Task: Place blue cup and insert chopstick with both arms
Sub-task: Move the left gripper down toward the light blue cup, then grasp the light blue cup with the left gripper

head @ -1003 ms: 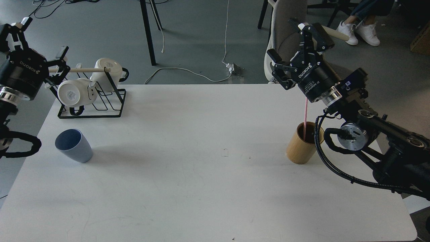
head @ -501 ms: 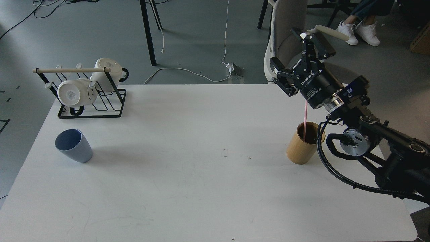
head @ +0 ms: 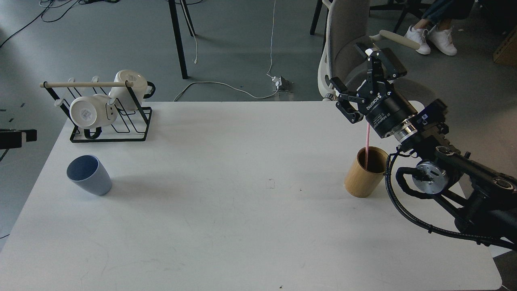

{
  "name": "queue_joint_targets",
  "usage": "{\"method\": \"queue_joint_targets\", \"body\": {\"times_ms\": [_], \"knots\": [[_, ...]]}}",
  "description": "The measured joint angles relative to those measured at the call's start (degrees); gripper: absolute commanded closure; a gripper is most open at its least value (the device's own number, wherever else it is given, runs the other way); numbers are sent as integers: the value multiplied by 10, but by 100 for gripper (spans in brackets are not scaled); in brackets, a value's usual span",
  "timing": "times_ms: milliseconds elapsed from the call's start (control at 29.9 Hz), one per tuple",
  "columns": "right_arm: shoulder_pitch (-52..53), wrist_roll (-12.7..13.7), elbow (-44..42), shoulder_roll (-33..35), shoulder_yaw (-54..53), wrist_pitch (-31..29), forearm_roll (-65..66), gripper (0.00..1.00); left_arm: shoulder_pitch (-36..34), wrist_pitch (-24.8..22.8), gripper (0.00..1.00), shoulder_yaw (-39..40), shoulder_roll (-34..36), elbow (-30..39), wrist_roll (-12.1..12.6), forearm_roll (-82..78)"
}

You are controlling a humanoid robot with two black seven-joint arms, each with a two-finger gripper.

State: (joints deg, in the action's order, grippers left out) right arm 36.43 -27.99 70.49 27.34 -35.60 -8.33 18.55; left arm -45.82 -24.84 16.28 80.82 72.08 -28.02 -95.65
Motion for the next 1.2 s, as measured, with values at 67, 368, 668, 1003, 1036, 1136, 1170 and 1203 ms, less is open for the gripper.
{"method": "queue_joint_targets", "body": {"times_ms": [67, 368, 668, 1003, 1036, 1136, 1170, 1203], "knots": [[-4, 0, 0, 0, 0, 0, 0, 4, 1, 15, 4, -15, -25, -24, 0, -12], [-20, 0, 2, 3, 0, 0, 3, 4, 3, 35, 5, -45, -152, -150, 0, -17], [-20, 0, 3, 6, 0, 1, 3, 4, 2, 37, 12, -49, -203, -200, 0, -13], [-20, 0, 4, 14, -1, 0, 3, 4, 3, 54, 21, -59, -283, -316, 0, -18], [-21, 0, 4, 15, -1, 0, 3, 4, 3, 57, 23, -68, -290, -328, 0, -18], [-23, 0, 3, 19, 0, 0, 3, 4, 3, 74, 26, -96, -309, -361, 0, -16], [-24, 0, 3, 20, 0, 0, 3, 4, 3, 81, 27, -102, -315, -371, 0, -15], [-24, 0, 3, 20, 0, 0, 3, 4, 3, 87, 28, -108, -321, -382, 0, -14]]}}
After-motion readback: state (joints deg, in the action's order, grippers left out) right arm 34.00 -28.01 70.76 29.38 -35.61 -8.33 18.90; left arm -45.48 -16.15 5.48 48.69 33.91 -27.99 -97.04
